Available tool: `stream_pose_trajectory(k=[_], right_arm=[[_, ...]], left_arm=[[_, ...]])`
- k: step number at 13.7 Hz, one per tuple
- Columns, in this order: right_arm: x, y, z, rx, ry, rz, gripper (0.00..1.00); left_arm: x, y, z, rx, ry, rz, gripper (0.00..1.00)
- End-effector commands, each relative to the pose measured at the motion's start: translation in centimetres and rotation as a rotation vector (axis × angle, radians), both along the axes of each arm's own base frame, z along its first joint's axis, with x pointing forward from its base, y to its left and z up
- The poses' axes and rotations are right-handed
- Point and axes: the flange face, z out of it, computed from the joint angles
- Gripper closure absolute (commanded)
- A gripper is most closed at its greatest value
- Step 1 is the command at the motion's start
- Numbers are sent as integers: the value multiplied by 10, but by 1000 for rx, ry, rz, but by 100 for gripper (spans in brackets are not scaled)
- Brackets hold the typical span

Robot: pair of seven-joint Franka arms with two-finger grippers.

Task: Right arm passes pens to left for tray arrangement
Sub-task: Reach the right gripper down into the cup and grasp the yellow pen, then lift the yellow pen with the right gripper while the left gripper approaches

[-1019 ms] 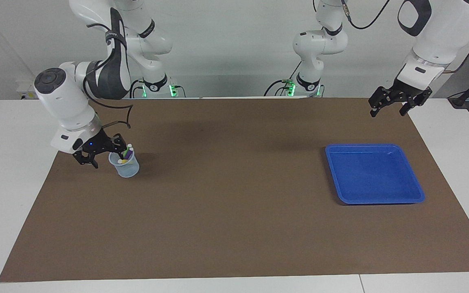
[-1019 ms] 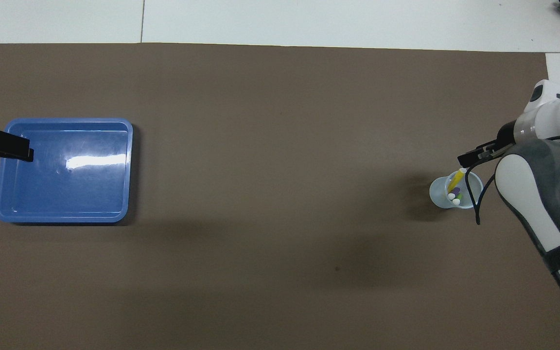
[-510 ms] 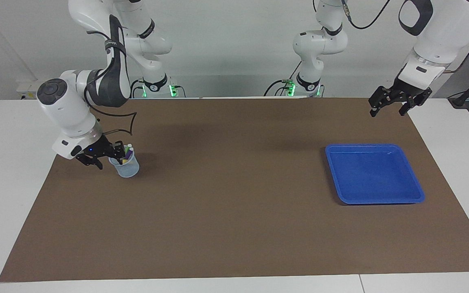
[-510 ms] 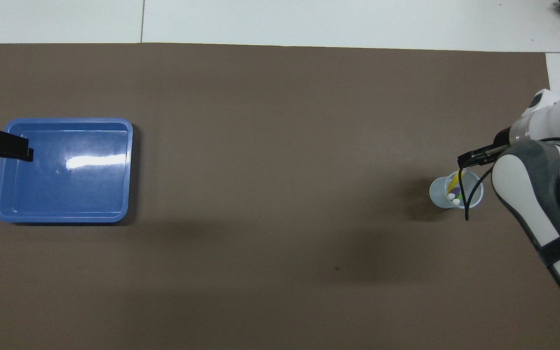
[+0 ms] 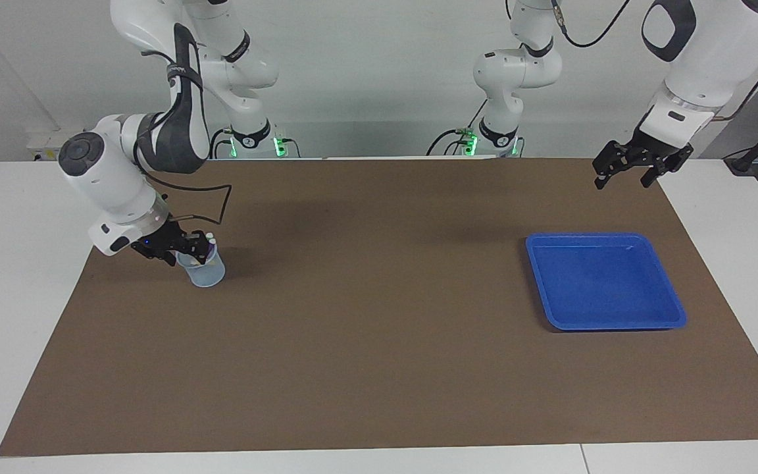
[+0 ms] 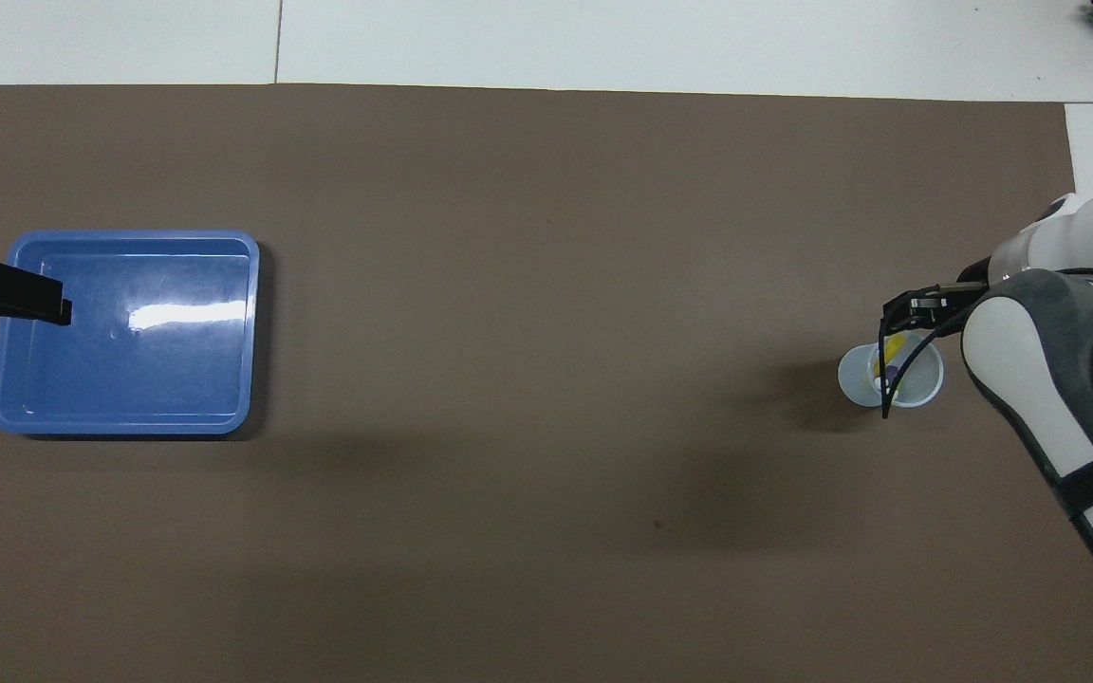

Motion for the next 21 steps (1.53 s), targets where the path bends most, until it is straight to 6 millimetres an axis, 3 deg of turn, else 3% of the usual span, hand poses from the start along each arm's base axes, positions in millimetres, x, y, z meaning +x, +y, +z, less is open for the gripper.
stream_pose_trajectory(k=[1, 8, 15, 21], right_arm=[[-9, 2, -6, 24, 12, -29, 38], [-12, 2, -12, 31, 27, -43, 56], [-9, 1, -11, 30, 5, -47, 57], [-9, 2, -11, 30, 7, -46, 100]], left_arm=[[-7, 6, 3, -16, -24, 26, 0], [-5, 7, 4, -57, -44, 50, 0], [-5, 3, 2, -64, -40, 105, 0], [-7, -11, -2, -63, -24, 82, 0]])
